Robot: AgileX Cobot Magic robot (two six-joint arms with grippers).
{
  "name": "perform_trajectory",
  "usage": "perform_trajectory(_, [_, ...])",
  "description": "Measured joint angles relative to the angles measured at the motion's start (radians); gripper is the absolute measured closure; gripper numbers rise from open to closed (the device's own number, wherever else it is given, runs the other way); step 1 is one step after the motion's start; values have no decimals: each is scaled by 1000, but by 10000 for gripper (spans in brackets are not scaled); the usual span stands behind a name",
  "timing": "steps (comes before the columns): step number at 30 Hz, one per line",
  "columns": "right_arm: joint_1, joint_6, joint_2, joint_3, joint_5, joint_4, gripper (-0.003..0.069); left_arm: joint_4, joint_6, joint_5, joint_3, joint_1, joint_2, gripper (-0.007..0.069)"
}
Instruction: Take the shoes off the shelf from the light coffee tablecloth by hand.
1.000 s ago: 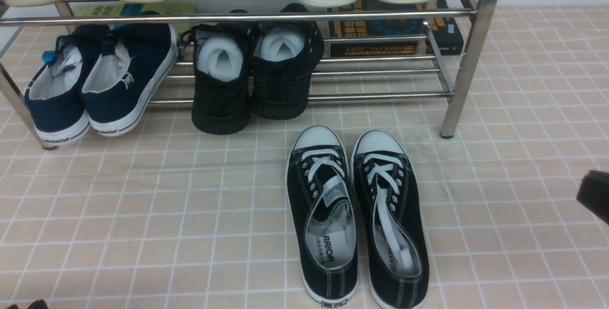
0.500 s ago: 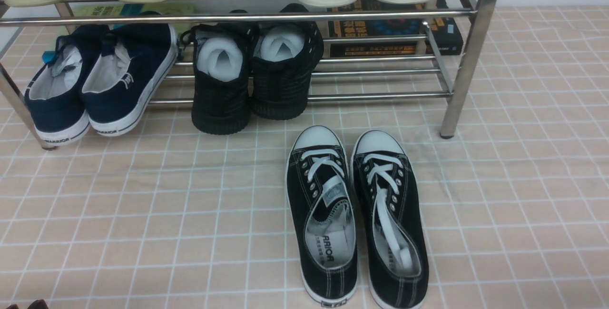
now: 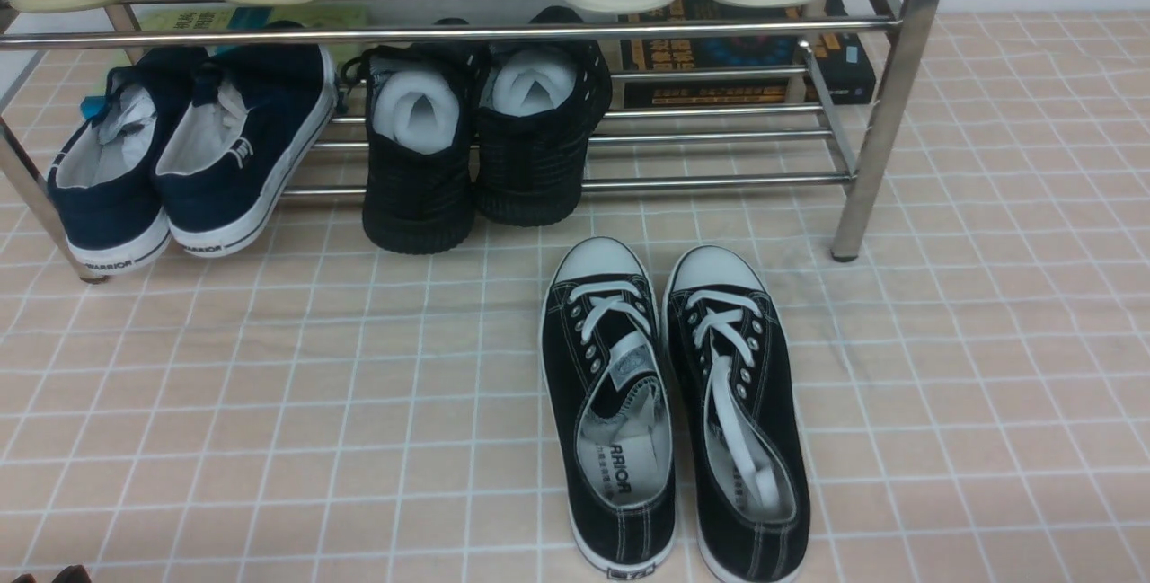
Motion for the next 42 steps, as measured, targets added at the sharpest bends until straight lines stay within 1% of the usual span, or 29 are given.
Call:
perform_trajectory(9, [1,-8,0,-11,69,7,623,0,0,0,0,0,0,384])
perform_trajectory(42, [1,-8,0,-10,71,10,582,0,0,0,0,0,0,384])
